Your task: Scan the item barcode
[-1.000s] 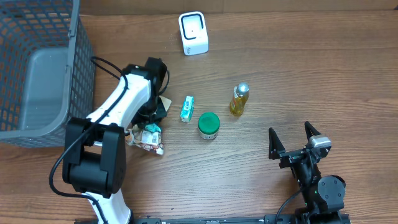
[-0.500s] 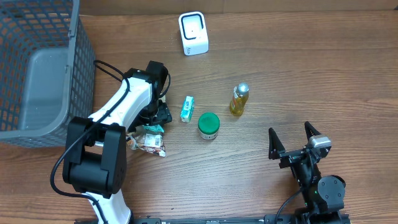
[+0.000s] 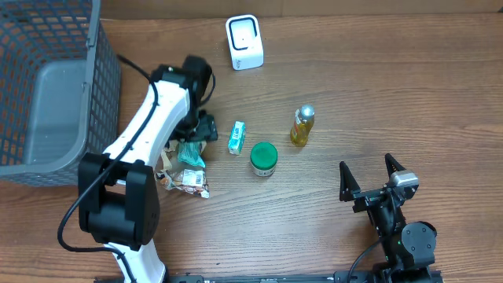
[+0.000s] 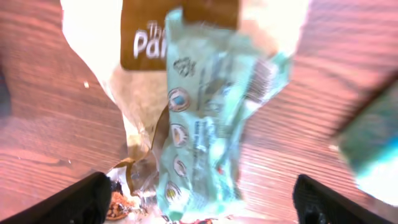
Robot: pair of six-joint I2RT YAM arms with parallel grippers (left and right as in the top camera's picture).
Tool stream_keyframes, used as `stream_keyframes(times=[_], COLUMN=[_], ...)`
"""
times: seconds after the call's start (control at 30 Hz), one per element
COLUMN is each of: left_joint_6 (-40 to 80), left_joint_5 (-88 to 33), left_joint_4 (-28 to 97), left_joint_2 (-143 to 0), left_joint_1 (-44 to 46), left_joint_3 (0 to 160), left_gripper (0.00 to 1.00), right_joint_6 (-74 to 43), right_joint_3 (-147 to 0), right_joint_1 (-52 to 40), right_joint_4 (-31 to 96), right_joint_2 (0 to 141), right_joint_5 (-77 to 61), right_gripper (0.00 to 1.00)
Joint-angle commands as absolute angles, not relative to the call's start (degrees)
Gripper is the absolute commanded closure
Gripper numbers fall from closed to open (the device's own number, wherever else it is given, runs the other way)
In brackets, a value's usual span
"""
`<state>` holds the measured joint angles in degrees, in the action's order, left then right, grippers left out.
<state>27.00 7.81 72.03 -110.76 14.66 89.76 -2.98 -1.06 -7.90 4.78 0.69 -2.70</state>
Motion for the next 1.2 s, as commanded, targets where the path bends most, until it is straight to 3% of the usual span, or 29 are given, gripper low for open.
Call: stream_keyframes(times=[0.0, 0.03, 0.07, 0.13, 0.27, 0.53, 0.6, 0.67, 1.17], left_joint_6=[25.67, 25.69, 25.69, 25.74, 25.71, 25.71, 25.67, 25.63, 22.24], left_joint_5=[4.29, 3.62, 3.31, 3.31, 3.38, 4.86, 5.06, 4.36, 2.39], left_joint_4=[72.71, 72.64, 72.69, 73.1, 73.91, 71.13, 70.85, 70.96, 71.18], left_joint_2=[-110.59, -110.59, -110.61, -110.69, -110.89, -111.0, -111.0, -111.0, -111.0], left_joint_1=[15.0, 15.0, 15.0, 15.0, 15.0, 15.0, 14.98, 14.98, 9.93], left_joint_3=[93.67, 93.69, 93.65, 93.3, 92.07, 87.99, 88.01, 88.01, 90.15], left_gripper=[0.18, 0.28, 0.44, 0.58, 0.64, 0.66, 0.64, 0.5, 0.47], right_joint_6=[-2.92, -2.92, -2.92, -2.92, -2.92, -2.92, -2.92, -2.92, -2.92], right_joint_3=[-0.45, -0.45, -0.45, -0.45, -0.45, -0.45, -0.45, -0.45, -0.45], right_joint_1=[-7.66, -7.66, -7.66, -7.66, -7.66, -7.66, -7.66, -7.66, -7.66], right_joint_4=[4.62, 4.62, 4.62, 4.62, 4.62, 4.62, 4.64, 4.62, 4.62], right_joint_2=[0.19, 0.19, 0.19, 0.19, 0.19, 0.19, 0.19, 0.19, 0.19], right_joint_5=[-2.44, -2.46, -2.46, -2.44, -2.46, -2.46, -2.44, -2.46, -2.44], right_gripper=[0.0, 0.0, 0.0, 0.0, 0.0, 0.0, 0.0, 0.0, 0.0])
